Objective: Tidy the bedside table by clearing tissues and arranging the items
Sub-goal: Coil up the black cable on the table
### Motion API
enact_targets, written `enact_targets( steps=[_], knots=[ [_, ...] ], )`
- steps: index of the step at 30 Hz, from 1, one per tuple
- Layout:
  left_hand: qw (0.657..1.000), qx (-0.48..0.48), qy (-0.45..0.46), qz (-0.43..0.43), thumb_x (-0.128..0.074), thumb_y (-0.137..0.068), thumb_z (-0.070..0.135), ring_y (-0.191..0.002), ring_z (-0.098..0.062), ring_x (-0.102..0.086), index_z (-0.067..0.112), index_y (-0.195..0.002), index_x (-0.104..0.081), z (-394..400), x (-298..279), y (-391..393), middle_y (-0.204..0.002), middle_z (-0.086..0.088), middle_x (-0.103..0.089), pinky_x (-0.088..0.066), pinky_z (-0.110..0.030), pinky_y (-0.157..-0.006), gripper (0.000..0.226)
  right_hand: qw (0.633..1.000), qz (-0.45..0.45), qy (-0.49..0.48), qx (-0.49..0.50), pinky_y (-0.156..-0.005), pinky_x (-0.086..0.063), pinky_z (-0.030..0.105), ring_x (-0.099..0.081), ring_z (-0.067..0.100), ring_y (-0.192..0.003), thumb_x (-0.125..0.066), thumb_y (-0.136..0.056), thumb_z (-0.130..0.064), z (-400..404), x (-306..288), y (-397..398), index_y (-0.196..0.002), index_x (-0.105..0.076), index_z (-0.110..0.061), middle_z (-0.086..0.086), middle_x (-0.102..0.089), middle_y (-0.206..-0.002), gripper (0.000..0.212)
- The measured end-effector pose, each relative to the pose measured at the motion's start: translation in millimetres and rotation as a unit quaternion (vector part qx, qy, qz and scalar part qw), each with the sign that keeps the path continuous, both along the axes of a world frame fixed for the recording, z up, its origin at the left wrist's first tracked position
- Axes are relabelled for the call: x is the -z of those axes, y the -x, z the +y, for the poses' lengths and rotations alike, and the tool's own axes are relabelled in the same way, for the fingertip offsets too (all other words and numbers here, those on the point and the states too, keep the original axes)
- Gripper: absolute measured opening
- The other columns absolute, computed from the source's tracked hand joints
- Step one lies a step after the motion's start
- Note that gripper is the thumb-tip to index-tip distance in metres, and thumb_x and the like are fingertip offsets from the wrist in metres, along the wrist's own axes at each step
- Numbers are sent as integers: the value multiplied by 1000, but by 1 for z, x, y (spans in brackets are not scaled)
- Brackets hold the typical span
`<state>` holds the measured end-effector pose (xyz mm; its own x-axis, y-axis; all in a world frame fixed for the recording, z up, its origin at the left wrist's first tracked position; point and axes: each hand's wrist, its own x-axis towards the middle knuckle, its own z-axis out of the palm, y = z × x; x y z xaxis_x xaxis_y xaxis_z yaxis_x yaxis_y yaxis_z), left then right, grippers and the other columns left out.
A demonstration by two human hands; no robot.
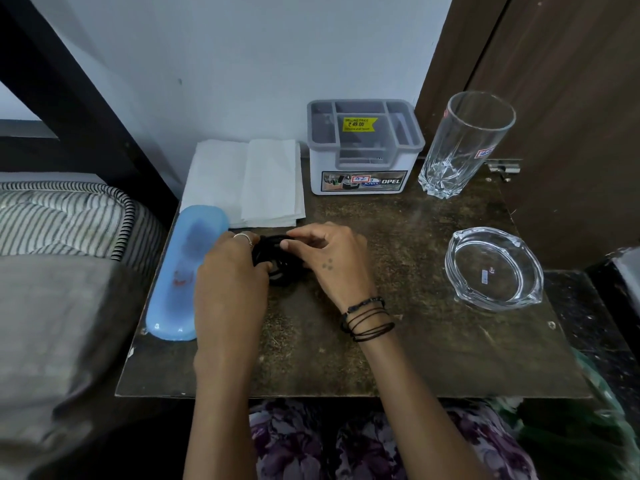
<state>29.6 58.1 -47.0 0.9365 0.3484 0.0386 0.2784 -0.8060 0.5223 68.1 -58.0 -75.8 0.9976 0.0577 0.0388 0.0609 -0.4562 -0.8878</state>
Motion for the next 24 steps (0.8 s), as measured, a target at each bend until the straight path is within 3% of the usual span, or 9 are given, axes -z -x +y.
enact_targets(
  steps=[2, 6, 11, 17, 19, 21, 24],
  knots=[
    [1000, 5, -8, 5, -61, -85, 8, -104, -34, -56, 6, -121, -59, -1, -2, 3, -120, -15, -58, -42, -37, -80, 36, 1000, -7, 1, 4, -58, -42, 0, -55, -7, -64, -71, -77, -38, 4, -2, 3, -90, -75, -23, -6, -71, -86, 20],
    [1000, 5, 9, -13, -58, -88, 12, -107, -33, -56, 5, -122, -58, -3, -5, 7, -121, -15, -58, -40, -35, -83, 34, 999, 16, -32, 14, -64, -57, 20, -64, -2, -73, -68, -77, -47, 7, -5, 8, -89, -74, -27, -10, -72, -86, 25],
    [999, 15, 35, -20, -49, -94, 12, -108, -33, -55, 3, -121, -57, -3, -5, 10, -119, -17, -60, -39, -35, -83, 30, 999, 6, -36, 3, -65, -45, 5, -62, -3, -79, -66, -78, -48, 7, -10, 12, -89, -74, -28, -9, -70, -92, 25],
    [994, 4, 94, -54, -37, -98, 12, -119, -32, -50, 2, -129, -50, -3, -4, 17, -130, -18, -56, -32, -26, -86, 35, 999, 31, -40, 12, -71, -45, 8, -60, -2, -86, -67, -78, -46, 7, -8, 19, -96, -73, -28, -9, -68, -100, 27],
    [990, -5, 125, -58, -37, -99, 15, -122, -30, -48, 3, -131, -49, -3, -4, 18, -133, -16, -54, -30, -24, -86, 36, 998, 44, -51, 11, -77, -52, 18, -62, 2, -89, -65, -81, -42, 9, -5, 20, -100, -72, -26, -5, -68, -102, 26],
    [988, -19, 142, -61, -36, -100, 18, -124, -29, -46, 2, -131, -49, -5, -4, 19, -135, -16, -53, -28, -24, -87, 37, 994, 66, -85, 19, -81, -56, 37, -65, 12, -91, -62, -85, -34, 10, -4, 21, -103, -71, -21, 1, -70, -101, 24],
    [992, 3, 104, -68, -23, -100, 21, -113, -37, -51, -3, -124, -51, -5, -6, 22, -123, -24, -57, -32, -36, -87, 44, 992, 73, -95, 42, -80, -56, 44, -67, 18, -89, -57, -89, -23, 6, -3, 18, -103, -70, -18, -1, -70, -94, 21]
  ],
)
